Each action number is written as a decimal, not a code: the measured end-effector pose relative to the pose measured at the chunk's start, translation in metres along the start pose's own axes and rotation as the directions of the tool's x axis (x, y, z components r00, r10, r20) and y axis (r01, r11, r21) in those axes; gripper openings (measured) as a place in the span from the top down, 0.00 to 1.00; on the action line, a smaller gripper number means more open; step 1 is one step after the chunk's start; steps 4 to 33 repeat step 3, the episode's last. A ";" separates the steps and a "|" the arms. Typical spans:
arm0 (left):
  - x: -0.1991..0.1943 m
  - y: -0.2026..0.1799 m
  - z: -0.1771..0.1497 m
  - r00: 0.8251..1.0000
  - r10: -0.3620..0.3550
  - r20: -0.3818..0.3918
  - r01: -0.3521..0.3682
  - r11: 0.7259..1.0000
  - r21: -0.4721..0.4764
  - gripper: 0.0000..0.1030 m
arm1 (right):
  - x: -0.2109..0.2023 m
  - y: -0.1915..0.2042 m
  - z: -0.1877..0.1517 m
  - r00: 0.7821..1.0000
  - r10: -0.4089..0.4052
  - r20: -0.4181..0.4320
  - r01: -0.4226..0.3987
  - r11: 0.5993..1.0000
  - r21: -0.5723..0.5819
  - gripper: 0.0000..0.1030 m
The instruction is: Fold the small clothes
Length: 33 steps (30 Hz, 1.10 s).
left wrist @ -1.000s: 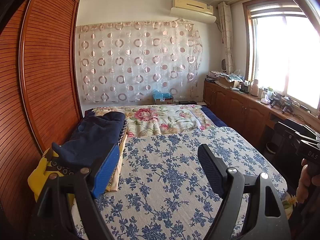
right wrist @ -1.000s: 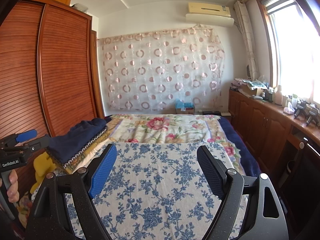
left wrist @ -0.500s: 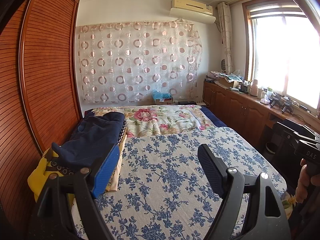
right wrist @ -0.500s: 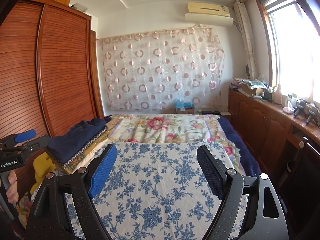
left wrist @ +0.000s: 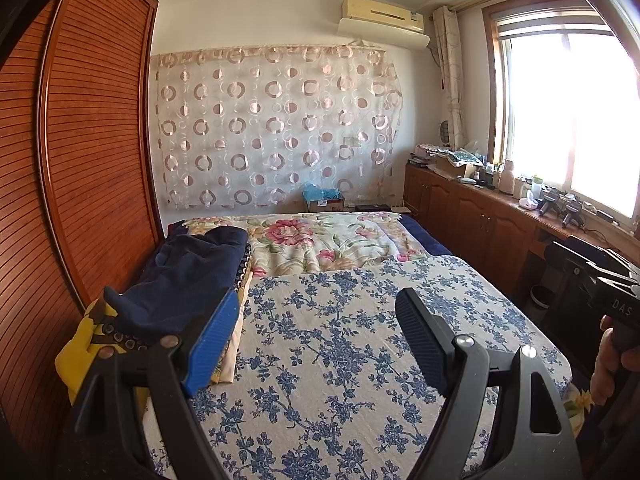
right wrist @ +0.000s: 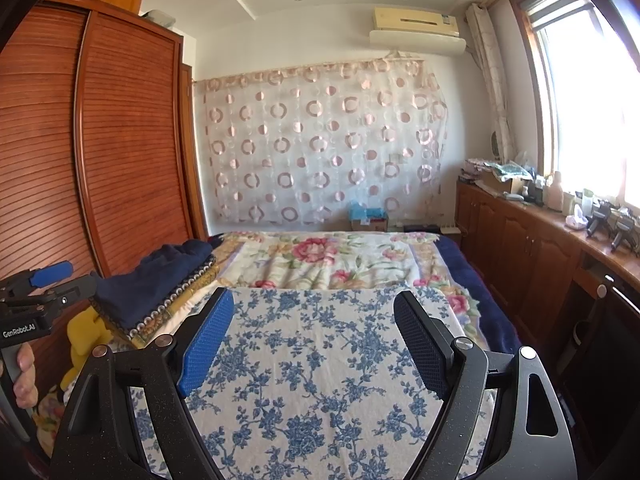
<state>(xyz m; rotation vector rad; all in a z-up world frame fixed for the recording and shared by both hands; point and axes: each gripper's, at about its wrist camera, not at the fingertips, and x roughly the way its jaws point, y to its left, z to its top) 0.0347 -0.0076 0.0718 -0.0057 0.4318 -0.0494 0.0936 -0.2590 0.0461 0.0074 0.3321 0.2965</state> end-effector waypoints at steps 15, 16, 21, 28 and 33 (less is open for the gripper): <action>-0.001 -0.002 0.001 1.000 -0.003 0.001 0.003 1.000 0.000 0.21 | 0.000 0.001 0.002 1.000 -0.001 -0.001 0.001 1.000 0.000 0.18; -0.001 -0.002 0.001 1.000 -0.003 0.001 0.003 1.000 0.000 0.21 | 0.000 0.001 0.002 1.000 -0.001 -0.001 0.001 1.000 0.000 0.18; -0.001 -0.002 0.001 1.000 -0.003 0.001 0.003 1.000 0.000 0.21 | 0.000 0.001 0.002 1.000 -0.001 -0.001 0.001 1.000 0.000 0.18; -0.001 -0.002 0.001 1.000 -0.003 0.001 0.003 1.000 0.000 0.21 | 0.000 0.001 0.002 1.000 -0.001 -0.001 0.001 1.000 0.000 0.18; -0.001 -0.002 0.001 1.000 -0.003 0.001 0.003 1.000 0.000 0.21 | 0.000 0.001 0.002 1.000 -0.001 -0.001 0.001 1.000 0.000 0.18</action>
